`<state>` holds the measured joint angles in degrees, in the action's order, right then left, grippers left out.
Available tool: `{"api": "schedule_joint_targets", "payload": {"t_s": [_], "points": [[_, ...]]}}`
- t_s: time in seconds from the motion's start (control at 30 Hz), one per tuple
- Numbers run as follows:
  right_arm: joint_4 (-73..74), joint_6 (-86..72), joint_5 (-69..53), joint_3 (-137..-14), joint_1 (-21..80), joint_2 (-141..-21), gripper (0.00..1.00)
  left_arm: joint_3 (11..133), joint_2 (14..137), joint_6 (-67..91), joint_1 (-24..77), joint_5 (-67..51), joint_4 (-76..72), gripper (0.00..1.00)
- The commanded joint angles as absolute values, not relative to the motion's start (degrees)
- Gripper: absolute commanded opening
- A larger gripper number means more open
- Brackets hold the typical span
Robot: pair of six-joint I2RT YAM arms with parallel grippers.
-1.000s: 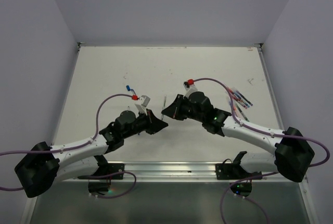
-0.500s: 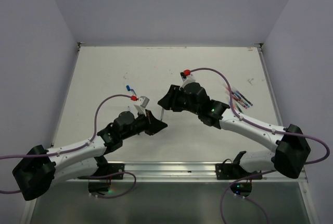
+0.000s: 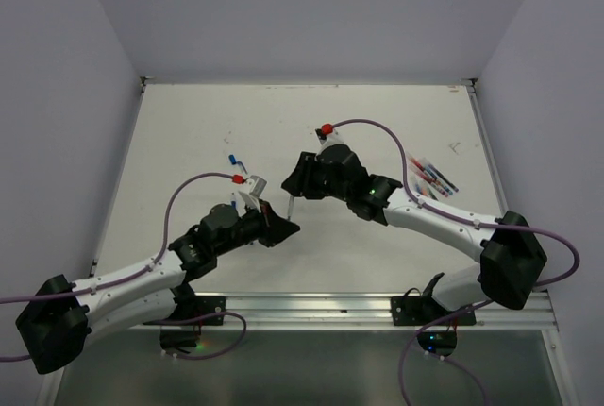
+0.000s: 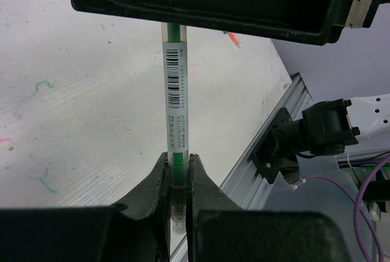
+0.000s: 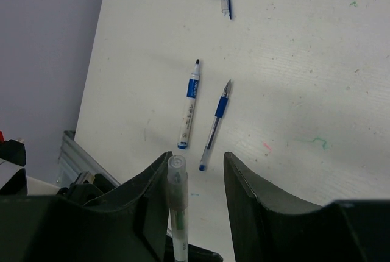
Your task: Open the pen caps
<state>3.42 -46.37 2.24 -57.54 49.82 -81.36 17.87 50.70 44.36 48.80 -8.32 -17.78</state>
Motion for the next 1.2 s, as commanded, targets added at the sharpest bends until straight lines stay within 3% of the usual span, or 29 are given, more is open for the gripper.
{"api": "schedule_joint_targets", "payload": {"t_s": [0.0,0.37,0.47,0.53,0.6,0.83,1.17], "points": [[2.64,-45.18,3.69,-59.94,49.57,-80.68,0.42,16.88,49.66,43.07,48.96,-7.56,-17.40,0.00],[2.29,-45.09,3.08,-61.00,49.04,-81.12,0.36,15.56,49.04,43.42,48.96,-7.74,-17.23,0.00],[1.67,-45.53,2.29,-61.00,49.04,-81.56,0.28,15.64,48.87,43.42,48.96,-7.73,-16.96,0.00],[1.49,-45.53,1.67,-61.08,49.04,-82.00,0.17,15.64,48.78,43.42,48.96,-7.82,-16.88,0.00],[1.32,-45.53,1.41,-61.26,49.13,-82.53,0.00,15.73,48.60,43.42,48.96,-7.73,-16.70,0.00],[0.35,-44.47,4.13,-61.43,47.38,-84.72,0.00,14.77,47.73,42.63,48.96,-8.70,-16.61,0.00],[-13.97,-48.43,0.18,-64.41,36.74,-92.45,0.00,13.80,44.65,40.96,48.96,-9.84,-15.65,0.00]]}}
